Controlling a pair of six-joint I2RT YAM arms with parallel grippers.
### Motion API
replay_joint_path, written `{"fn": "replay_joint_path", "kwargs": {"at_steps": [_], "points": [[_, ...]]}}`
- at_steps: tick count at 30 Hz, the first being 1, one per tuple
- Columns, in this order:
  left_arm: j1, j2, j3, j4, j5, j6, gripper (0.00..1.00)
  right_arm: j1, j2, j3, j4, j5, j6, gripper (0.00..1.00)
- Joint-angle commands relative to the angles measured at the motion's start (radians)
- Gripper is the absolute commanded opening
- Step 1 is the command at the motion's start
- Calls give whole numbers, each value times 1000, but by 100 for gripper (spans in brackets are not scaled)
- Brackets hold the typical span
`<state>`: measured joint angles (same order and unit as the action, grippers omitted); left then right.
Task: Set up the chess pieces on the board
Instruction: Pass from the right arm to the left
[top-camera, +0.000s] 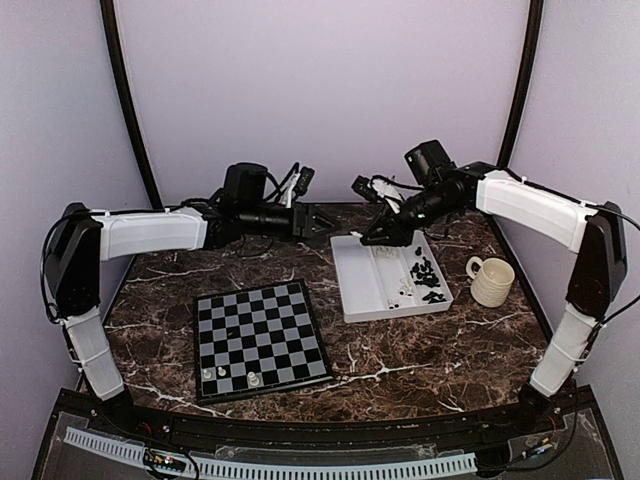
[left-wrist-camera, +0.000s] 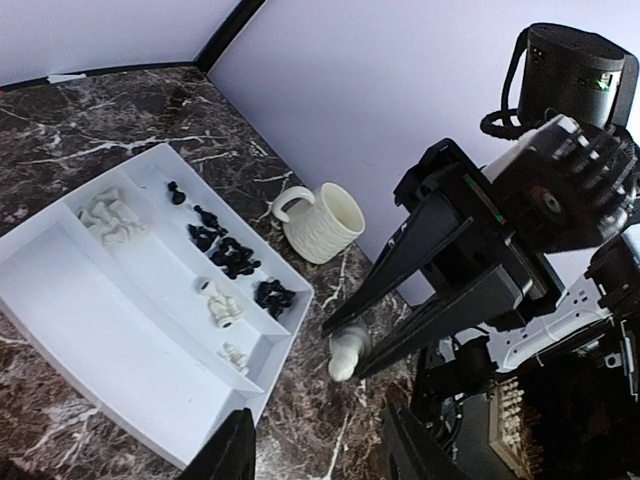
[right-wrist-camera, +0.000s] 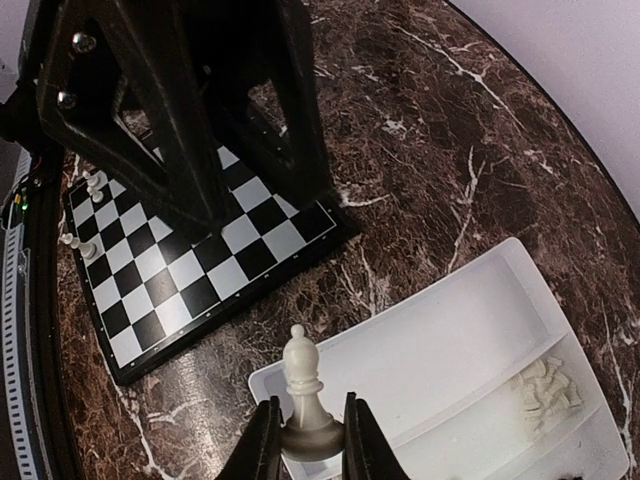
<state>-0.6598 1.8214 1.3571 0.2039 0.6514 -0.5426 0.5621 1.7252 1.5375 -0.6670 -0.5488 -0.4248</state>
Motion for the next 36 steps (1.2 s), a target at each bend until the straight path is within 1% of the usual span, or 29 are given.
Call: {"fn": "replay_joint_path", "kwargs": {"at_steps": [1,5,9,21,26,27,28,32,33,34,36], "points": [[-15,31,44,127,81,-105,46,26,14,51,-23,-37,-11,11],[-24,53,55,141,104,-131,45,37,15,66,-31,-37,-10,11],[-30,65,56,160,122,-154,42,42,16,73,-34,-36,-10,11],[-35,89,64,184,161,-196,27,53,19,81,-31,-27,-7,11],[-37,94,65,177,163,-199,26,53,19,86,-32,-29,-2,11],[-37,94,65,176,164,-199,25,53,20,87,-31,-28,-1,11],[-37,96,66,176,166,-199,20,53,21,87,-31,-29,0,11],[-37,96,66,174,170,-199,13,54,23,87,-30,-28,2,11],[-38,95,68,175,172,-200,12,55,23,86,-30,-28,2,12],[-38,93,68,173,172,-198,10,55,22,85,-35,-29,1,15],[-37,85,68,160,169,-182,8,53,13,82,-52,-23,-12,26]]}}
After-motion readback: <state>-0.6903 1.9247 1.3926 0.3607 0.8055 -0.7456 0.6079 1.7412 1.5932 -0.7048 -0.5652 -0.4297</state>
